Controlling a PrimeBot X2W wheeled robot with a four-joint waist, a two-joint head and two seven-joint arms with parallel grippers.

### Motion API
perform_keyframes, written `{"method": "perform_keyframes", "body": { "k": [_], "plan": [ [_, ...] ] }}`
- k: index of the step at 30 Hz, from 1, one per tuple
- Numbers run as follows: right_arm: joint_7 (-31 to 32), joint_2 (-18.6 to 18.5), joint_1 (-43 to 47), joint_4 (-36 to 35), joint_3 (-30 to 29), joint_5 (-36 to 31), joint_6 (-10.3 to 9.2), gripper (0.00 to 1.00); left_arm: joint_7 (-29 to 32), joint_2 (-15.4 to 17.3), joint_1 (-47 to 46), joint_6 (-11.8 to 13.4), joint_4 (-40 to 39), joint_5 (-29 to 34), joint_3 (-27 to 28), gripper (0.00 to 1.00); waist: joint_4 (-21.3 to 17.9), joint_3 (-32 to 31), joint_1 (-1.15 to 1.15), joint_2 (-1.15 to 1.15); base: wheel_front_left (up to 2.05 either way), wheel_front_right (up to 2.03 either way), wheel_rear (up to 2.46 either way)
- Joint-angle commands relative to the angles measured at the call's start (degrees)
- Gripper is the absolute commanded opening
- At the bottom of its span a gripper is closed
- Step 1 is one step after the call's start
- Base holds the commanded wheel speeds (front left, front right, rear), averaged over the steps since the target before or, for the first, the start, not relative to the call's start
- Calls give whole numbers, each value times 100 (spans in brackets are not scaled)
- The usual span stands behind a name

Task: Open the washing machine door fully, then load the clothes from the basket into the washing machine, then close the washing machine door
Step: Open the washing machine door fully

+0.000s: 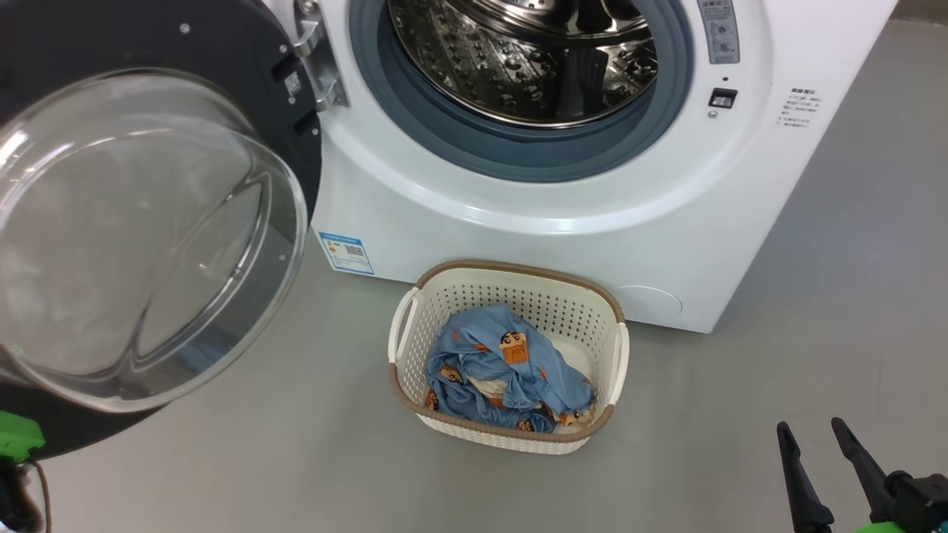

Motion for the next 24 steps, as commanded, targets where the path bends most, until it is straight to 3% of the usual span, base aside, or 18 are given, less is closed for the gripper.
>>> {"method": "perform_keyframes", "body": {
  "k": [1, 10, 24],
  "plan": [
    [-68, -107, -27, -146, 162, -55, 9, 100, -59, 313, -285, -46, -68, 140, 289, 0, -72, 51, 0, 0, 0, 0, 0],
    [-68, -158, -92, -174, 160, -71, 9, 100, -59, 226, -527, -304, 225, 650, 792, 0, -207, 212, 0, 0, 0, 0, 0],
    [-68, 15, -144, -115, 155, -84, 9, 100, -60, -61, -717, -468, 266, 1284, 1247, 0, -107, 134, 0, 0, 0, 0, 0]
  ]
}}
